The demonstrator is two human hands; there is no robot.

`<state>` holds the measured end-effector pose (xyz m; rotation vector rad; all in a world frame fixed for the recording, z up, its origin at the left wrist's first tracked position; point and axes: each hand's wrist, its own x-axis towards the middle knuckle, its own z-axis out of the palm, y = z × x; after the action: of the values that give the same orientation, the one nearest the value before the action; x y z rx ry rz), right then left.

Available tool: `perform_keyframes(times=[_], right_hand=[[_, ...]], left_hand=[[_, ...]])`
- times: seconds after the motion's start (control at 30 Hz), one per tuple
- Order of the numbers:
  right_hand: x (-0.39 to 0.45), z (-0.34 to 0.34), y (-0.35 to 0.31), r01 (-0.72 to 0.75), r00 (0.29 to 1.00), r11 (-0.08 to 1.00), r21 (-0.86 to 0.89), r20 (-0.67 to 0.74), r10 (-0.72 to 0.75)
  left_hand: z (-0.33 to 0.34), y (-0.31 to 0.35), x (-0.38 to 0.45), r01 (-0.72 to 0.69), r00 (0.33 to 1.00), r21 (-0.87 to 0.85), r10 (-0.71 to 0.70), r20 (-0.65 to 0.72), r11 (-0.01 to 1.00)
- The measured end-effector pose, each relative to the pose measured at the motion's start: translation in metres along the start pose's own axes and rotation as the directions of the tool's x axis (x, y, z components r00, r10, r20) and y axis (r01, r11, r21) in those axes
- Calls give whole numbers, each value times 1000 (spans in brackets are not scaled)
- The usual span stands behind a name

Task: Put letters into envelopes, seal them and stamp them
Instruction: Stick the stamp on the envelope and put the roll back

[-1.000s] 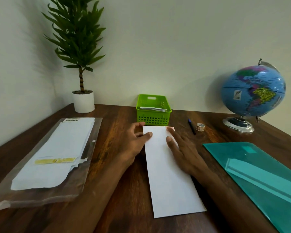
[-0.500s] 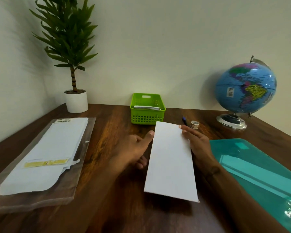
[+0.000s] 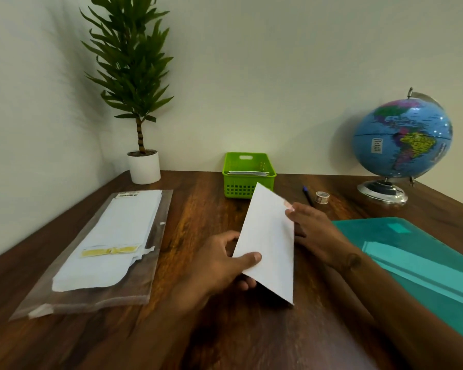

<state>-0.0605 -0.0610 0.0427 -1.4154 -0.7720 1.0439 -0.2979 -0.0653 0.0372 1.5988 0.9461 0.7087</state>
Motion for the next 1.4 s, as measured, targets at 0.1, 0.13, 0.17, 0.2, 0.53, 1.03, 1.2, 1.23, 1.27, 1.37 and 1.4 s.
perform_keyframes(times=[0.1,0.13,0.17,0.2,0.53,1.03,1.2,1.23,1.27,1.37,1.4], right_hand=[[-30,6,-6,245,967,842,-481,59,-247],[-43,6,-9,354,925,688,-633,126,-359],[-57,7,-11,484,853,517,-706,248,-460],[-69,6,-11,594,771,365,-717,377,-514],[-94,12,-17,503,487,-262,-823,521,-702],[38,38,-87,340,363,-416,-843,526,-769],[74,54,-91,299,491,-464,-834,552,-674],[80,57,-91,302,510,-464,-833,552,-660],[85,60,-91,302,522,-460,-835,549,-653],[101,65,-90,287,557,-448,-847,528,-642],[110,64,-88,284,571,-436,-854,517,-638]], left_hand=[[-7,1,1,-79,989,-24,75,-126,997],[-8,1,1,-98,984,-24,93,-153,995],[-10,2,2,-123,978,-30,116,-173,992],[-10,2,2,-147,973,-32,138,-187,989],[-6,46,32,-270,951,-184,232,-205,945],[-64,106,152,-126,991,-344,105,-80,930],[-77,93,184,1,995,-351,-37,-97,936],[-77,90,189,8,992,-346,-51,-115,938],[-77,87,193,6,989,-345,-56,-135,939],[-75,79,202,-50,974,-298,-19,-225,953],[-72,74,209,-82,968,-231,23,-249,970]])
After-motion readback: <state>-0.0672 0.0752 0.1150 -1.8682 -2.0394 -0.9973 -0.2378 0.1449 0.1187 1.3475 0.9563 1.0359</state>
